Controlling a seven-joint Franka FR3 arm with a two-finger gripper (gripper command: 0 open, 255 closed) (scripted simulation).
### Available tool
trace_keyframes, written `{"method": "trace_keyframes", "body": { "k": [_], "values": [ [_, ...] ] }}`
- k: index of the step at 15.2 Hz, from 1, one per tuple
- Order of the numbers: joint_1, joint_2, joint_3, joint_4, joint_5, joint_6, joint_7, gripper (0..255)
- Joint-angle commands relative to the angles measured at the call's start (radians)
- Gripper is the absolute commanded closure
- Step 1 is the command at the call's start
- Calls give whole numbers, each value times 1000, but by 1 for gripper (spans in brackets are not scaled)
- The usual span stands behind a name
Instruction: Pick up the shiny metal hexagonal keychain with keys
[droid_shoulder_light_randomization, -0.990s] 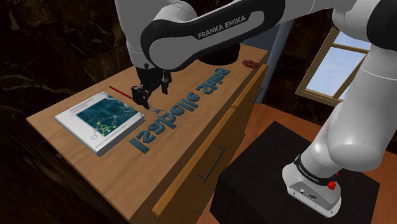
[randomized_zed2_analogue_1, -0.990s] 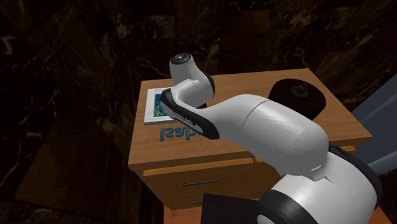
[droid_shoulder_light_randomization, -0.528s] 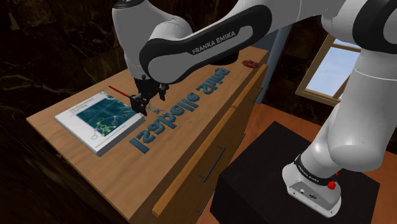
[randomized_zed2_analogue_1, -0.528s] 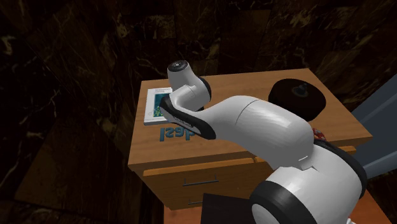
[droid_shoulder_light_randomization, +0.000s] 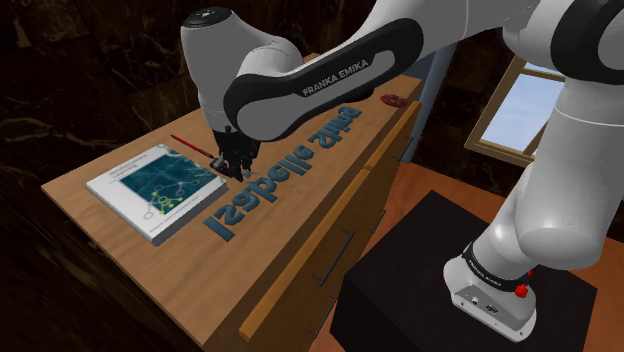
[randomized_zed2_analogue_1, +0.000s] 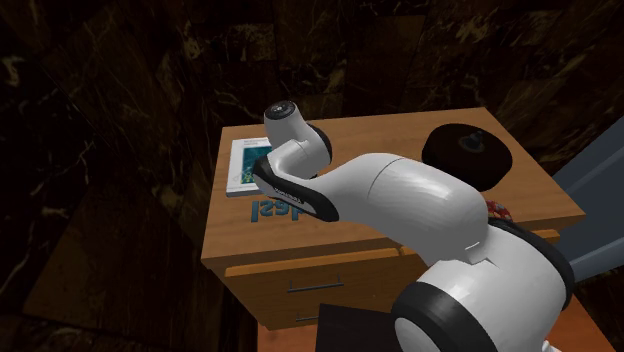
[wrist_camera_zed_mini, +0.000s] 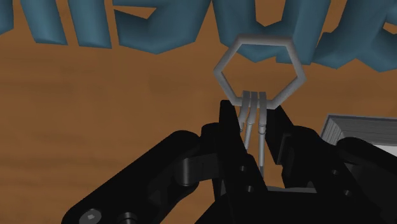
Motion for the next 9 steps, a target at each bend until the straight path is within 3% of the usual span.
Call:
{"method": "trace_keyframes", "body": {
  "k": [1, 9],
  "values": [
    [-1, 11, -3, -6, -2, 2, 1, 255],
    [0, -7, 3, 42, 14, -62, -12, 255]
  ]
}}
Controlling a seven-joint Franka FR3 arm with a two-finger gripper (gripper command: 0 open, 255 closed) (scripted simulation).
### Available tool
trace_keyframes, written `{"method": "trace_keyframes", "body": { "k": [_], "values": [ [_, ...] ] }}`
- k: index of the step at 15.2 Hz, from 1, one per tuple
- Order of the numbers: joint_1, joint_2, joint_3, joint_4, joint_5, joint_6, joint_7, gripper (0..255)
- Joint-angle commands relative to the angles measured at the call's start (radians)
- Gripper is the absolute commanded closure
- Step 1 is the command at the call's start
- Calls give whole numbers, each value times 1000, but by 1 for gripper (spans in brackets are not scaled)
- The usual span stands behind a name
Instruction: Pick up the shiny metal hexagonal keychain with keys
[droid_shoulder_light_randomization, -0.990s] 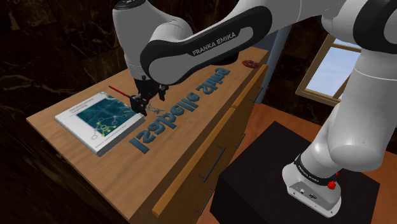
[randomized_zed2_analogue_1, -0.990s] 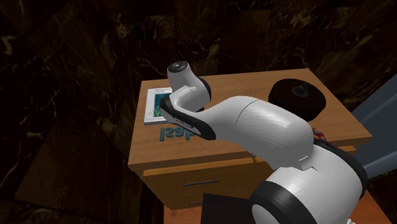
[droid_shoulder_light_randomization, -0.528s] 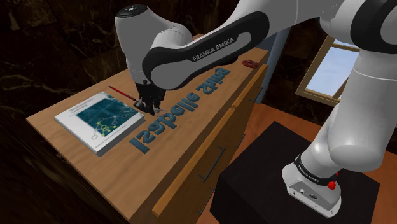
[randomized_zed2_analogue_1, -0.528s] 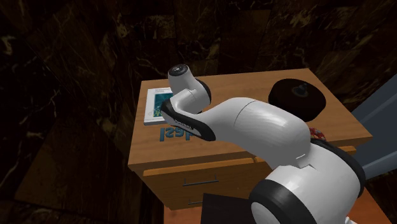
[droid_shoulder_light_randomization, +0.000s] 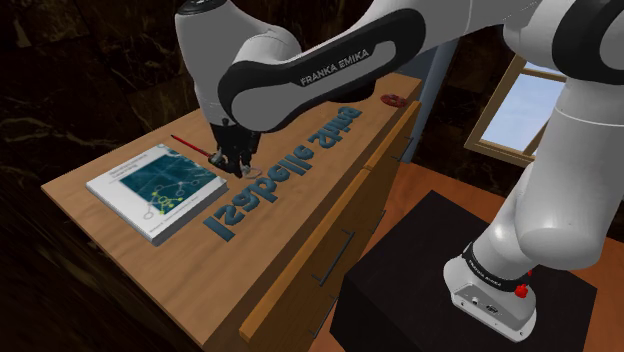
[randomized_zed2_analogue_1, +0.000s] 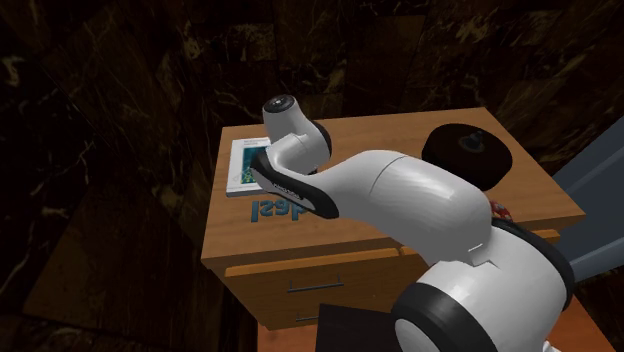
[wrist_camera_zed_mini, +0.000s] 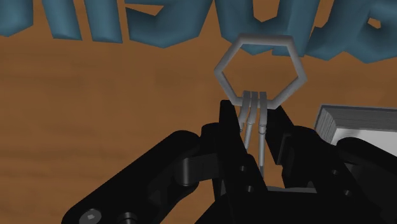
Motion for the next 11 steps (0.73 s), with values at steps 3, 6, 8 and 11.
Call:
{"method": "trace_keyframes", "body": {
  "k": [3, 6, 8, 11],
  "values": [
    [-1, -15, 3, 34, 12, -48, -12, 255],
    [-1, -23, 5, 64, 19, -84, -20, 255],
    [-1, -28, 7, 85, 23, -109, -25, 255],
    [0, -33, 8, 119, 28, -147, -32, 255]
  ]
}}
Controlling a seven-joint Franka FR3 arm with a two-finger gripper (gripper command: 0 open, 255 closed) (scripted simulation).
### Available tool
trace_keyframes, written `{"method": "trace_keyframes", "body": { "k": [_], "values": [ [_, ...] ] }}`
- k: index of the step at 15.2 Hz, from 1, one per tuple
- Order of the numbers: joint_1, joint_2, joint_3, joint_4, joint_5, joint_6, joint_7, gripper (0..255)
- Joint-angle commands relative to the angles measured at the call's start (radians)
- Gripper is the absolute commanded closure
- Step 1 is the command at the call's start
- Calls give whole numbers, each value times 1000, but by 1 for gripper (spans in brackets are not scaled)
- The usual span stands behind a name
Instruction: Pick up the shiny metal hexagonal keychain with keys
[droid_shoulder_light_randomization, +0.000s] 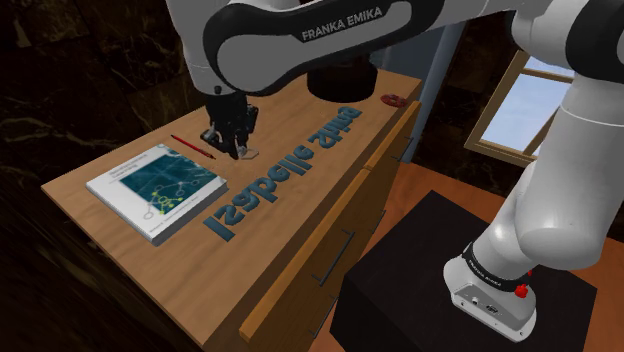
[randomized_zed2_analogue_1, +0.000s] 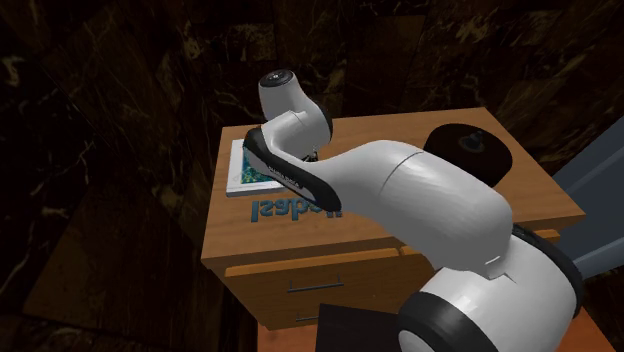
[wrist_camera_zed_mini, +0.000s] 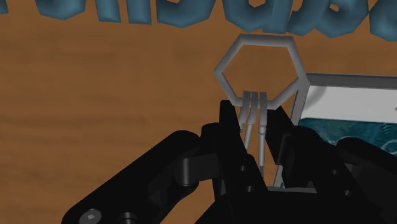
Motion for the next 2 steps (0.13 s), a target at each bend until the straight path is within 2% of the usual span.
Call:
{"method": "trace_keyframes", "body": {
  "k": [1, 2],
  "values": [
    [1, -2, 1, 14, 2, -16, -2, 255],
    [1, -2, 1, 14, 2, -16, -2, 255]
  ]
}}
